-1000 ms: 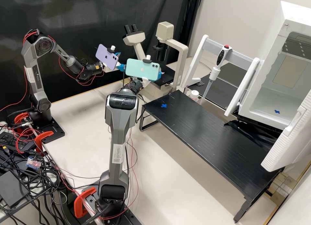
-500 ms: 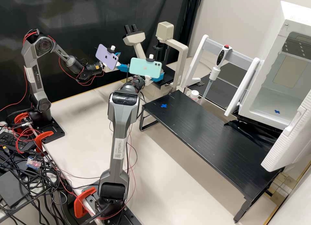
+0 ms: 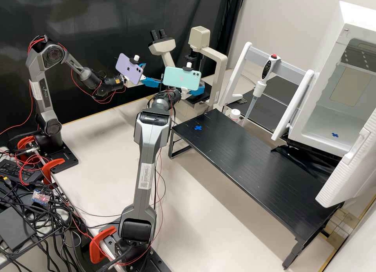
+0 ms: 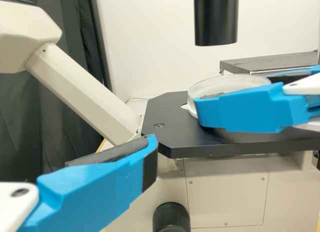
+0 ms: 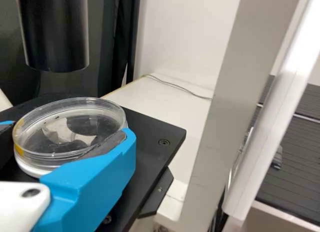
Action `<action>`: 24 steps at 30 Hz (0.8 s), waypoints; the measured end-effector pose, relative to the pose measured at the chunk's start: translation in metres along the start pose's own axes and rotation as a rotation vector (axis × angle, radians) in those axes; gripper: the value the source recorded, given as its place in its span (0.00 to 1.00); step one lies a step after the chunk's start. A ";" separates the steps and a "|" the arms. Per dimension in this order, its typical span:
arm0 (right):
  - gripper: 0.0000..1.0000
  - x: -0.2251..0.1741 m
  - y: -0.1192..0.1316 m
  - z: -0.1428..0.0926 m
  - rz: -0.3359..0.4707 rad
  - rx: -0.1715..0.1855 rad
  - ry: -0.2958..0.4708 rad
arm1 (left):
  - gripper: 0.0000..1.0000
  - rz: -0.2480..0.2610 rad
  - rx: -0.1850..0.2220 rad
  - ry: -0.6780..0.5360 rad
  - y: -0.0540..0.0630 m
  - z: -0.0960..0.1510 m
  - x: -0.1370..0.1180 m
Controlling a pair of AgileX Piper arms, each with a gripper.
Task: Move the petri dish to the microscope
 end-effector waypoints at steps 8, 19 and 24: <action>0.00 0.000 -0.004 -0.002 -0.054 0.022 0.019 | 1.00 0.000 0.000 0.000 0.000 0.000 0.000; 1.00 0.002 -0.002 0.002 -0.070 0.027 0.020 | 1.00 0.000 0.000 0.000 0.000 0.000 0.000; 1.00 0.003 0.000 0.004 -0.071 0.026 0.017 | 1.00 0.000 0.000 0.000 0.000 0.000 0.000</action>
